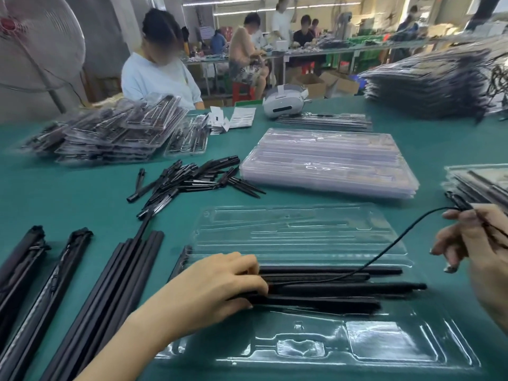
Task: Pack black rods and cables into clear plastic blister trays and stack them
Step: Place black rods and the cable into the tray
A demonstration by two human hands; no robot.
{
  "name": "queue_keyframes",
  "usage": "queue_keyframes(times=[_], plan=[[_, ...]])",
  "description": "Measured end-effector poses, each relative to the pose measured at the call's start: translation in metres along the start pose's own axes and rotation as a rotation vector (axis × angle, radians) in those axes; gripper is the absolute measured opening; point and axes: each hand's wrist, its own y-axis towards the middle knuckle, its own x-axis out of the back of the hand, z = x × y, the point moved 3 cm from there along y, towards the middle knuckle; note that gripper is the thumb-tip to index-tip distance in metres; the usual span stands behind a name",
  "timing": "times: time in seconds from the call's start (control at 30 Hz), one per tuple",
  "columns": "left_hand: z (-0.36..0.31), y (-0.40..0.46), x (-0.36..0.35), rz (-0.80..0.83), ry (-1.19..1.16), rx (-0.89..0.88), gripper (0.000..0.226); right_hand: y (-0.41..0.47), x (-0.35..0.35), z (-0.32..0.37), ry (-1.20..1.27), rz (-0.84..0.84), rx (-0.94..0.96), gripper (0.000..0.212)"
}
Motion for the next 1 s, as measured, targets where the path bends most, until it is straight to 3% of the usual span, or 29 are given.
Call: queue_keyframes(times=[0.17, 0.3, 0.47, 0.57, 0.7, 0.8, 0.9, 1.0], plan=[[-0.001, -0.006, -0.005, -0.071, -0.161, 0.081, 0.013, -0.002, 0.001, 0.007, 0.016, -0.002, -0.050, 0.033], [0.005, -0.015, -0.010, -0.020, -0.293, 0.119, 0.009, -0.004, 0.001, 0.010, 0.025, -0.005, -0.058, 0.033], [-0.004, -0.015, -0.008, -0.088, -0.054, 0.111, 0.028, -0.006, -0.002, 0.010, -0.006, 0.029, -0.075, 0.036], [-0.010, -0.011, -0.012, -0.129, -0.083, 0.123, 0.034, -0.007, -0.004, 0.009, -0.024, 0.065, -0.077, 0.037], [-0.008, -0.014, -0.012, -0.073, -0.180, 0.162, 0.006, -0.007, -0.004, 0.009, -0.028, 0.071, -0.076, 0.037], [-0.005, -0.022, -0.020, 0.072, -0.311, 0.253, 0.026, -0.007, -0.003, 0.010, -0.033, 0.075, -0.074, 0.038], [-0.011, -0.027, -0.027, 0.170, -0.447, 0.252, 0.064, -0.007, -0.002, 0.014, 0.015, 0.053, -0.084, 0.037], [-0.013, -0.031, -0.033, 0.235, -0.176, 0.264, 0.077, -0.005, 0.000, 0.016, 0.074, 0.004, -0.103, 0.028]])
